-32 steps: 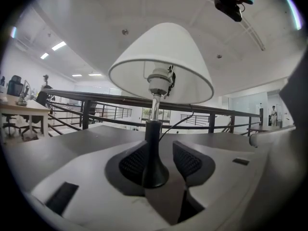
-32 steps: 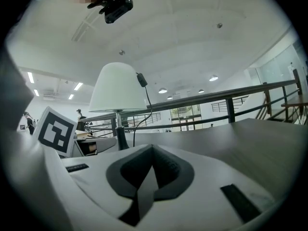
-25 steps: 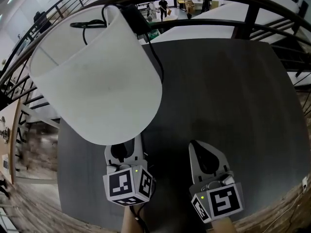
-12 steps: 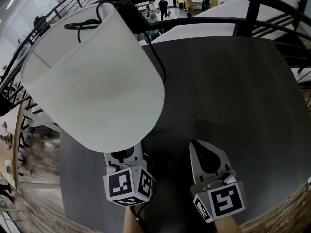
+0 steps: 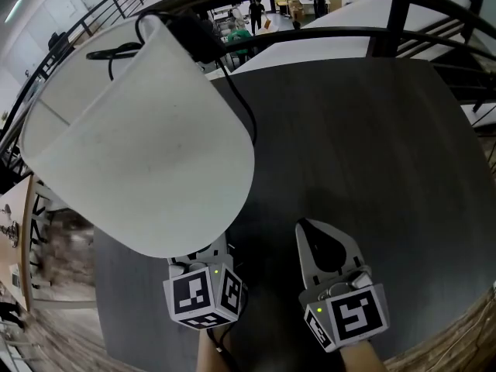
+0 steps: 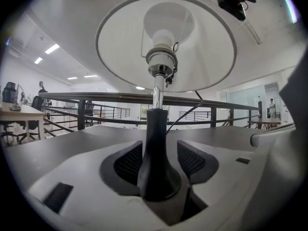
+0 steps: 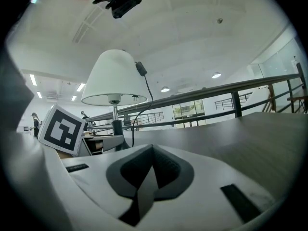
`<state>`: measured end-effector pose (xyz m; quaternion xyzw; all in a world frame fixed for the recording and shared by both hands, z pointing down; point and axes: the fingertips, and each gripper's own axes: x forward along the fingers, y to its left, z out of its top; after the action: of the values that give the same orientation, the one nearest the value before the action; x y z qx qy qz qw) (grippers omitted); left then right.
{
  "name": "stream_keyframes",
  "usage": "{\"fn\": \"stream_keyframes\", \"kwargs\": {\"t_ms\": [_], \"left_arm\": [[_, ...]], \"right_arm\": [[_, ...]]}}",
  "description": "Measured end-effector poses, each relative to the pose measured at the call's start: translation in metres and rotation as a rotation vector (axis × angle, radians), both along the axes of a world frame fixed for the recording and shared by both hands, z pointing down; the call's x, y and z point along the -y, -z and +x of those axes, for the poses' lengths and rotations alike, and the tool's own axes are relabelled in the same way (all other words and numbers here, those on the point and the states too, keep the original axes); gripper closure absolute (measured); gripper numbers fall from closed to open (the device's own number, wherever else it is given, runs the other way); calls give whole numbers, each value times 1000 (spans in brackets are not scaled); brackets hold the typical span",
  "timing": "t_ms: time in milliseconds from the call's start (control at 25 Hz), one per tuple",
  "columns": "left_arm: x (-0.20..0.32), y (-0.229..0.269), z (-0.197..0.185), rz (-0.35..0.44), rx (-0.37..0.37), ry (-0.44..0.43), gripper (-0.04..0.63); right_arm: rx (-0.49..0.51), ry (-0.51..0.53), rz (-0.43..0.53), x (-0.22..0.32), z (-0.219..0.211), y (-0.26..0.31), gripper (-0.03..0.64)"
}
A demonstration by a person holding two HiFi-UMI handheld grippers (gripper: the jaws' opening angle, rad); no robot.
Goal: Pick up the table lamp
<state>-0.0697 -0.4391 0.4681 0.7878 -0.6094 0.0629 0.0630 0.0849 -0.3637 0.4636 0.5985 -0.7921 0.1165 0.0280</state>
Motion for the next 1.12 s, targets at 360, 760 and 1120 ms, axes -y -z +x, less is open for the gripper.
{"fn": "stream_keyframes", "kwargs": {"t_ms": [360, 760, 1120], "left_arm": [[10, -6, -6, -5, -2, 5, 366], [19, -5, -2, 23, 2, -1, 365], [27, -5, -11, 24, -5, 36, 374]], "right_arm": [[6, -9, 1, 17, 1, 0, 606], [12, 1, 6, 26, -4, -1, 606], [15, 13, -2, 31, -8, -8, 606]]}}
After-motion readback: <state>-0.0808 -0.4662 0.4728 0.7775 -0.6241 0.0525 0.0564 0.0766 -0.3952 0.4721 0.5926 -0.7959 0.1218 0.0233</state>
